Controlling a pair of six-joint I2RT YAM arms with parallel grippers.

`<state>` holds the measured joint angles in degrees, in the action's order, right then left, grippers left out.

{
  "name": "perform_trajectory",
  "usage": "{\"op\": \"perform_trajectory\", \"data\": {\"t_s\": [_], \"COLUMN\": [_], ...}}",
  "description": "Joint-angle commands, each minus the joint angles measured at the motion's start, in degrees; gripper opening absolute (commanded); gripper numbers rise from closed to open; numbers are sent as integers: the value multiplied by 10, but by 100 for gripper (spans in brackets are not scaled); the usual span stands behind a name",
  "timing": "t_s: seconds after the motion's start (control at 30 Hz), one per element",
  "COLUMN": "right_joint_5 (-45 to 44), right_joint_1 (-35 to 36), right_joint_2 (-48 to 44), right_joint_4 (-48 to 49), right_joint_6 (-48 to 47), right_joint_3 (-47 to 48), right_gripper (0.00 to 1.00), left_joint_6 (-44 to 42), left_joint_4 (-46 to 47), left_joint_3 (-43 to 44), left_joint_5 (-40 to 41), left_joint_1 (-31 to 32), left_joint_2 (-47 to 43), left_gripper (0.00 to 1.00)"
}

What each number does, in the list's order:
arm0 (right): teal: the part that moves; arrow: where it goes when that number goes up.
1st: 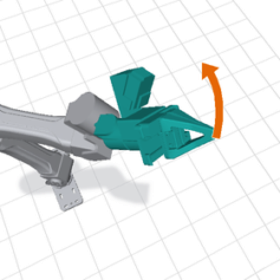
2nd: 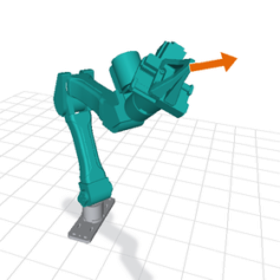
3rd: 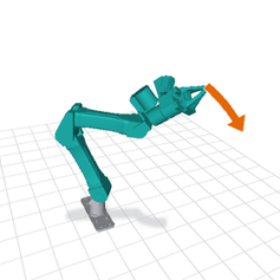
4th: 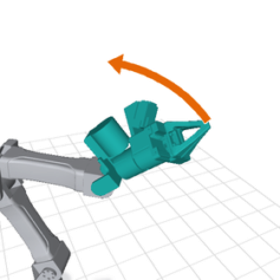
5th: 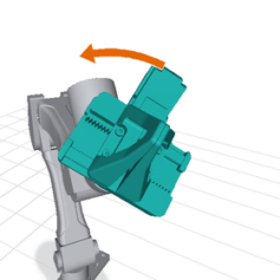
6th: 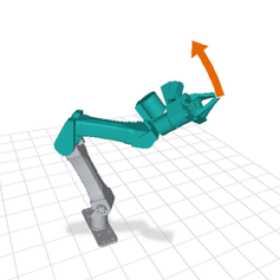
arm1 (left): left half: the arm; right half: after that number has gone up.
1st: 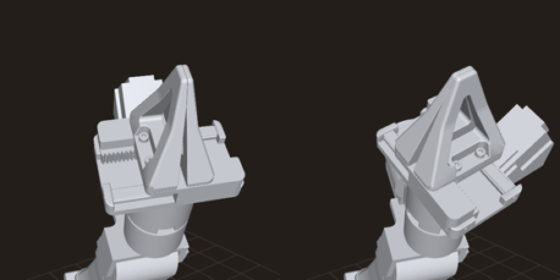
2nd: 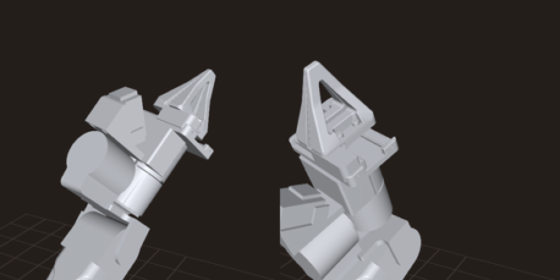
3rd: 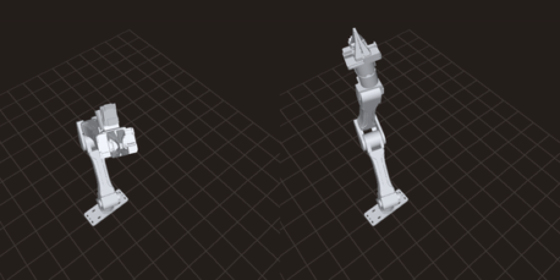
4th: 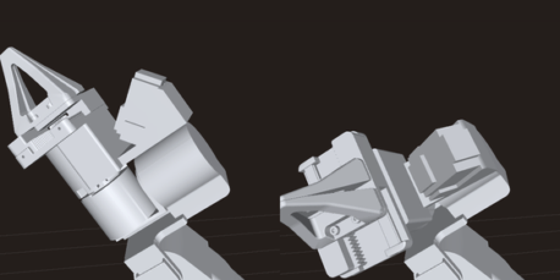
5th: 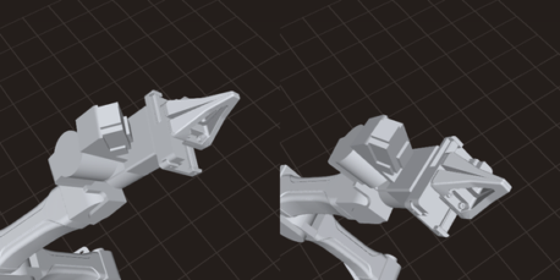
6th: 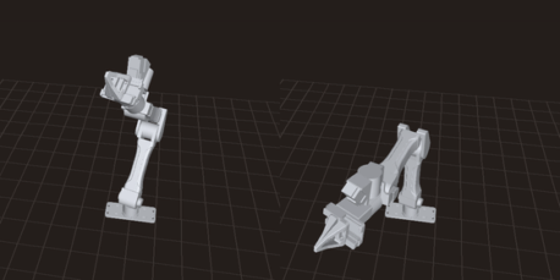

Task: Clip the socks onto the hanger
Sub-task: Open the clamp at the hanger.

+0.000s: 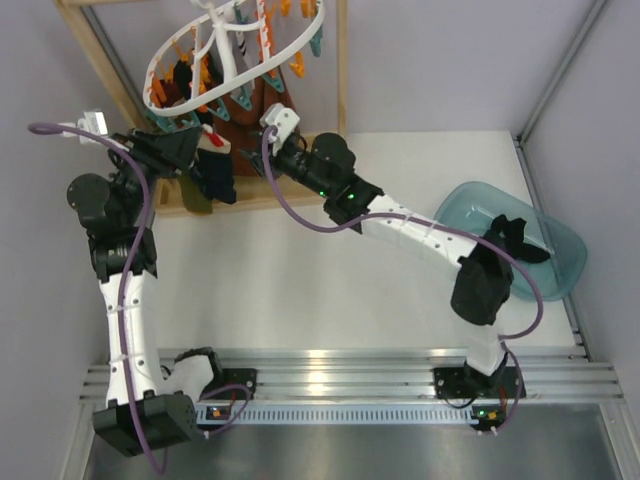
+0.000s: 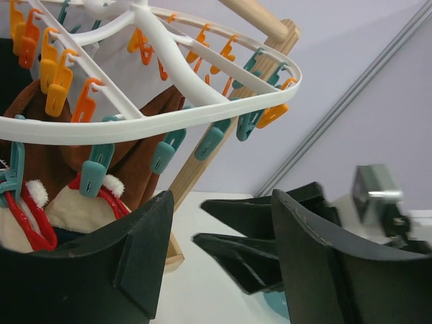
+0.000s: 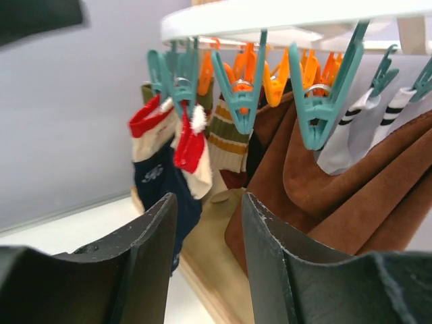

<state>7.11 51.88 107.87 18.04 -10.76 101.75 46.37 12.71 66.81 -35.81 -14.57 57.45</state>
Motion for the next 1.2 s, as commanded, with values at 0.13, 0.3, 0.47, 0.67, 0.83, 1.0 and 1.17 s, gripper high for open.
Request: {"op": "perform_trajectory", "data": {"t_s": [0.13,0.3,0.47,0.67,0.83,1.0,1.17], "right_joint_5": [-6,-4,-8,-11,-12,-49,-67], "right_joint_1": [-1,-2,-4,-4,-2,13,36], "right_joint_2": [96,147,185,218,219,185,152], "right_joint_4": [147,166,183,183,176,181,185], "right_joint_6": [11,7,2,-15,-31,-96,-151], "right_joint_3": [103,157,202,251,248,209,169], "right_gripper": [43,47,48,47,29,5,0], "left_joint_6": [20,22,38,29,16,24,36], "left_joint_4": [-31,-47,-67,-82,-95,-95,-95], "left_joint_3": [6,7,3,6,18,34,61], "left_joint_5": [24,33,41,38,58,72,74], "left_joint_1": [2,1,1,1,1,2,12], "left_joint_2": [-34,-46,-48,-45,-32,-1,35], "left_gripper": [65,66,69,70,73,67,61]}}
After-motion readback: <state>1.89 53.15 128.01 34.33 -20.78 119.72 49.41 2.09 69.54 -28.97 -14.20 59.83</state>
